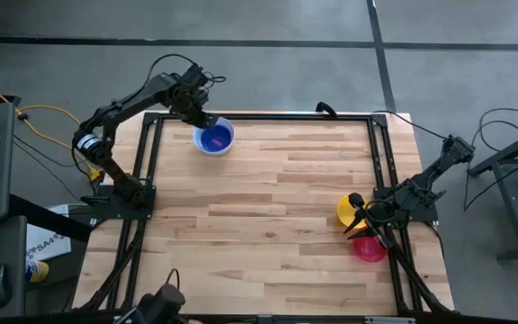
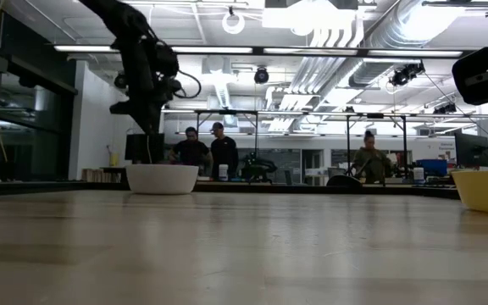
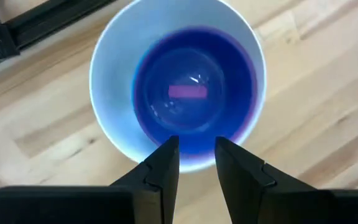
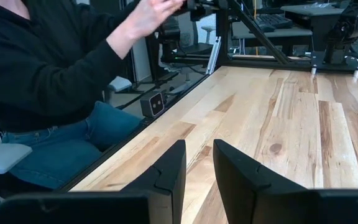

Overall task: Nest bowls inside each other
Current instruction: Stack the yellow bowl on top of the violet bowl

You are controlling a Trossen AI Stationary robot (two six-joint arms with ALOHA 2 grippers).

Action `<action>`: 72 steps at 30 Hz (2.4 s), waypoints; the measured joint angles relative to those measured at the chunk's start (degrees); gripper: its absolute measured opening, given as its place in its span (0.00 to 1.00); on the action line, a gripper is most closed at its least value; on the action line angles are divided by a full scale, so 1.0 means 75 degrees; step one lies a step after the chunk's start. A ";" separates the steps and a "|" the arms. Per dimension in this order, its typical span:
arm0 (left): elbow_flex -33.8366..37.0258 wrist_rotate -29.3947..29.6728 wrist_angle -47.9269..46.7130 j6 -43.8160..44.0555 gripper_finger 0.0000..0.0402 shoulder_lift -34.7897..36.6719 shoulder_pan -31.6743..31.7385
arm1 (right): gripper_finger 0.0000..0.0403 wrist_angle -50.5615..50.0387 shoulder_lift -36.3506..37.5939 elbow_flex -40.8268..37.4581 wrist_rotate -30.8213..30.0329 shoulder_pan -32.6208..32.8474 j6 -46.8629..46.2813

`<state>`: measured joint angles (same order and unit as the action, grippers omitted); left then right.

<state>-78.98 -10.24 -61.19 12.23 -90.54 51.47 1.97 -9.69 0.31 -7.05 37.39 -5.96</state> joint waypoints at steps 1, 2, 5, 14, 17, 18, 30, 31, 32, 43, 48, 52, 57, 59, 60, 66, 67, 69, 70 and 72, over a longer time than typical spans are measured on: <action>0.0000 0.0053 -0.0080 0.0025 0.26 0.0085 -0.0099 | 0.19 -0.0001 0.0000 0.0001 0.0000 0.0000 -0.0002; 0.0000 0.0098 -0.0143 0.0080 0.26 0.0160 -0.0194 | 0.19 -0.0001 -0.0003 0.0001 0.0000 0.0000 0.0000; 0.0000 0.0249 -0.0286 0.0305 0.26 0.0444 -0.0548 | 0.19 -0.0001 0.0000 -0.0001 0.0000 0.0000 0.0000; 0.0000 0.1258 -0.0263 0.1054 0.26 0.0664 -0.2297 | 0.19 -0.0001 0.0000 -0.0001 0.0000 0.0000 0.0000; 0.0000 0.1371 -0.0246 0.1140 0.26 0.0646 -0.2829 | 0.19 -0.0001 0.0000 -0.0001 0.0000 0.0000 0.0000; 0.0000 0.1416 -0.0241 0.1171 0.26 0.0634 -0.2989 | 0.19 -0.0001 0.0000 0.0002 -0.0003 0.0000 0.0000; 0.0085 0.1941 -0.0157 0.1367 0.26 0.0634 -0.4757 | 0.19 -0.0001 0.0000 -0.0001 0.0000 0.0000 0.0000; 0.0156 0.1940 -0.0144 0.1405 0.26 0.0634 -0.4889 | 0.19 -0.0001 0.0000 -0.0001 0.0000 0.0000 -0.0003; 0.0227 0.1945 -0.0161 0.1410 0.26 0.0634 -0.5019 | 0.19 -0.0001 -0.0001 0.0000 0.0000 0.0000 0.0000; 0.1121 0.2007 0.0442 0.1408 0.26 0.0632 -0.6764 | 0.19 -0.0001 0.0000 0.0000 0.0000 0.0000 -0.0003; 0.1444 0.2007 0.1063 0.1407 0.26 0.0632 -0.7512 | 0.19 -0.0001 -0.0001 -0.0001 0.0000 0.0000 -0.0001; 0.1832 0.1997 0.1538 0.1268 0.26 0.0632 -0.8059 | 0.19 -0.0001 0.0000 -0.0001 0.0000 0.0000 0.0000; 0.2587 0.1996 0.2448 0.1210 0.26 0.0635 -0.8594 | 0.19 -0.0001 -0.0001 -0.0001 -0.0002 0.0000 -0.0001; 0.2963 0.1996 0.2807 0.1210 0.26 0.0707 -0.8767 | 0.19 0.0000 -0.0002 -0.0001 0.0000 0.0000 -0.0002; 0.3141 0.1996 0.3042 0.1210 0.26 0.0768 -0.8848 | 0.19 0.0001 0.0000 -0.0001 -0.0002 0.0000 -0.0002; 0.4371 0.1996 0.4526 0.1212 0.26 0.1198 -0.9176 | 0.19 -0.0001 0.0000 -0.0001 0.0000 0.0000 0.0000; 0.4576 0.1999 0.4765 0.1215 0.26 0.1310 -0.9191 | 0.19 -0.0001 0.0000 0.0002 0.0000 0.0000 -0.0003; 0.5038 0.1999 0.5261 0.1404 0.26 0.1550 -0.9277 | 0.19 -0.0001 0.0000 0.0000 -0.0002 0.0000 -0.0001; 0.5279 0.2004 0.5526 0.1492 0.26 0.1660 -0.9321 | 0.19 -0.0001 0.0000 -0.0001 -0.0002 0.0000 -0.0002; 0.5737 0.1988 0.6081 0.1518 0.26 0.1885 -0.9337 | 0.19 -0.0001 0.0000 -0.0001 0.0004 0.0000 0.0000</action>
<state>-35.96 4.68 -15.59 23.61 -76.40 -18.56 1.96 -9.69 0.30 -7.02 37.39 -5.96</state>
